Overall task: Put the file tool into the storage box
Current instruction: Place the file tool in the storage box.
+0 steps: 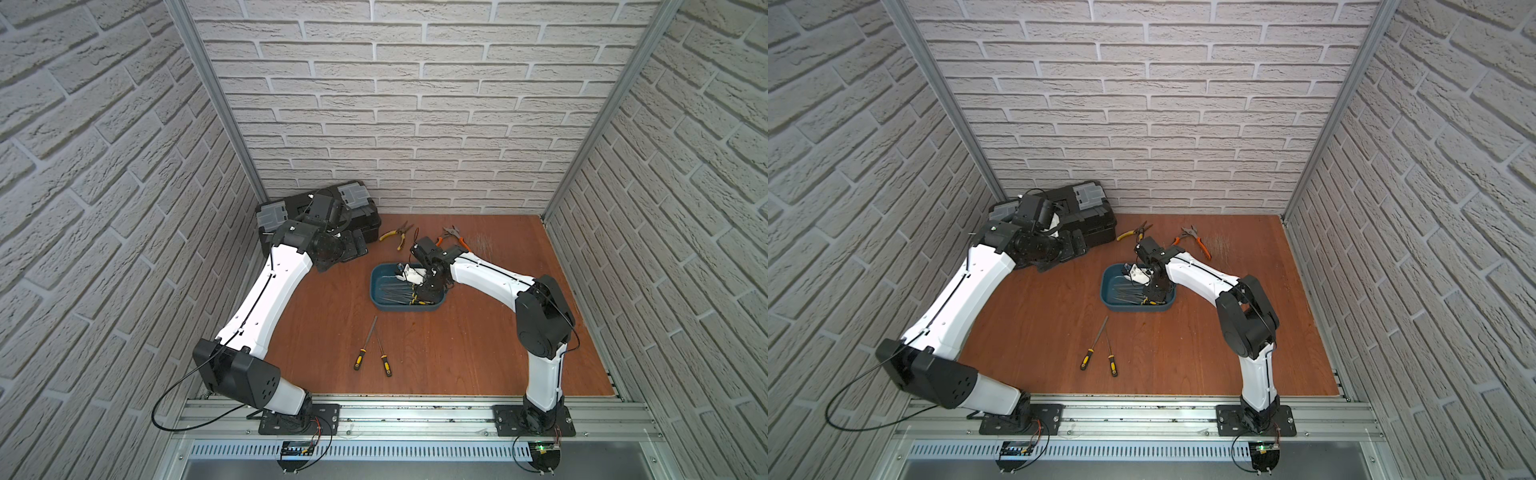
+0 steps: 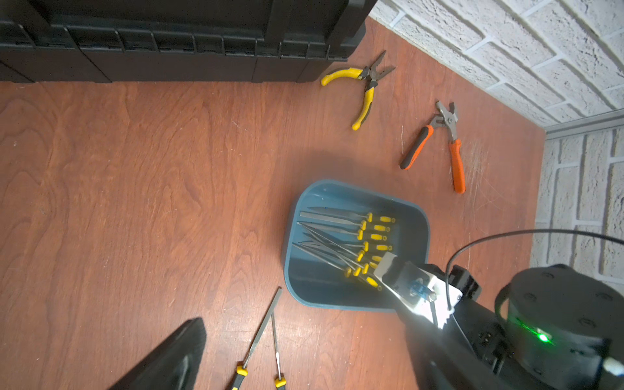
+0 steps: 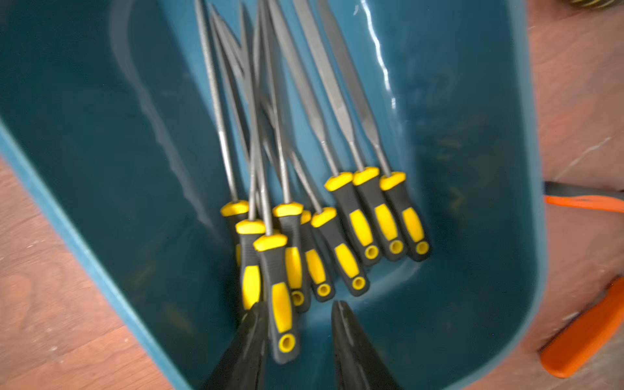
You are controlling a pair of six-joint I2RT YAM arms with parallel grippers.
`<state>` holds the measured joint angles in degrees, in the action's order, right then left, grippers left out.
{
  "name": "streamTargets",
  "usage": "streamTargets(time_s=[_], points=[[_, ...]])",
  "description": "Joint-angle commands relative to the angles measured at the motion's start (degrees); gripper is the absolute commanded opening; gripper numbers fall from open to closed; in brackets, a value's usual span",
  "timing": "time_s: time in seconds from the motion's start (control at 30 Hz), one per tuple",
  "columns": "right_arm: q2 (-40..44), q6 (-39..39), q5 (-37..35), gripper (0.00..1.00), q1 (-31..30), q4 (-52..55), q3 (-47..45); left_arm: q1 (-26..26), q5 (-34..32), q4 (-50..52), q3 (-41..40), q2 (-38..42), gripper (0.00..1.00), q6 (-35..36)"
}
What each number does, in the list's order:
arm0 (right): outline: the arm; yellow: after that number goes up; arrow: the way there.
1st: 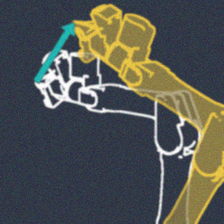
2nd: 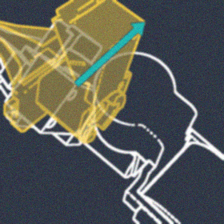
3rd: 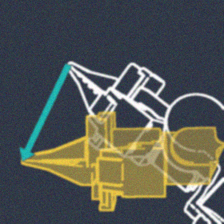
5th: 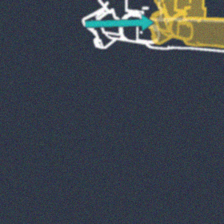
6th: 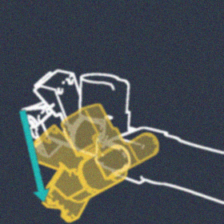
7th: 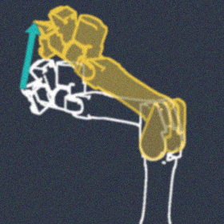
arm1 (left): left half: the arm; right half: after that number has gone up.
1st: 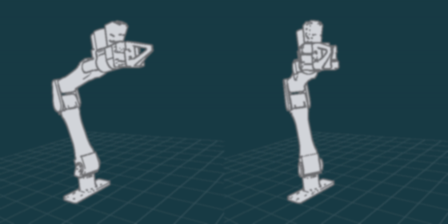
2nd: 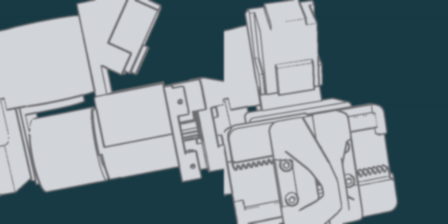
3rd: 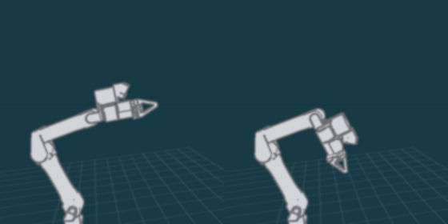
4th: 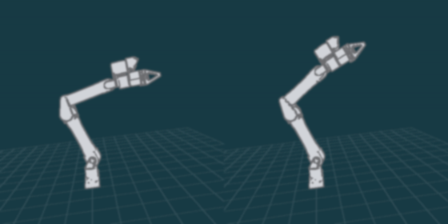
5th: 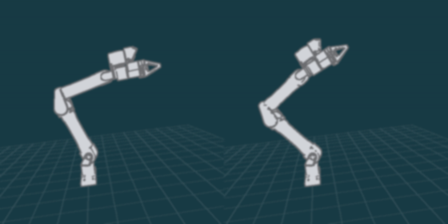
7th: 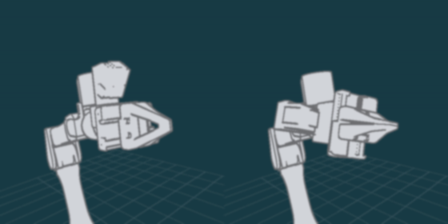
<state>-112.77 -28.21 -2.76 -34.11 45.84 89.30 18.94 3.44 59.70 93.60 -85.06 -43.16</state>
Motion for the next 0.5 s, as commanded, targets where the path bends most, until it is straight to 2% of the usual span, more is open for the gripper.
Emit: streamTargets(time_s=[0.0, 0.17, 0.27, 0.4, 0.47], points=[[3.8, 3.6, -3.0, 0.36, 0.1, -2.6, 1.8, -0.4, -1.4, -1.7, -1.7, 1.3, 0.98, -0.2], [7.8, 16.6, -4.6, 0.36, 0.1, -2.8, 3.9, -2.1, -0.4, -1.7, -2.9, 0.4, 0.98, 1.0], [10.3, 30.7, -5.6, 0.36, 0.1, -1.7, 3.8, -3.4, 0.9, -1.8, -3.5, 0.1, 0.98, 2.3], [15.7, 49.6, 0.9, 0.35, -0.3, -5.6, -4.6, -5.2, 3.6, -2.2, -4.8, -0.6, 0.98, 4.5], [19.1, 56.7, 1.2, 0.37, -1.8, -9.0, -10.2, -5.6, 4.1, -2.3, -5.5, -0.9, 0.98, 5.8]])
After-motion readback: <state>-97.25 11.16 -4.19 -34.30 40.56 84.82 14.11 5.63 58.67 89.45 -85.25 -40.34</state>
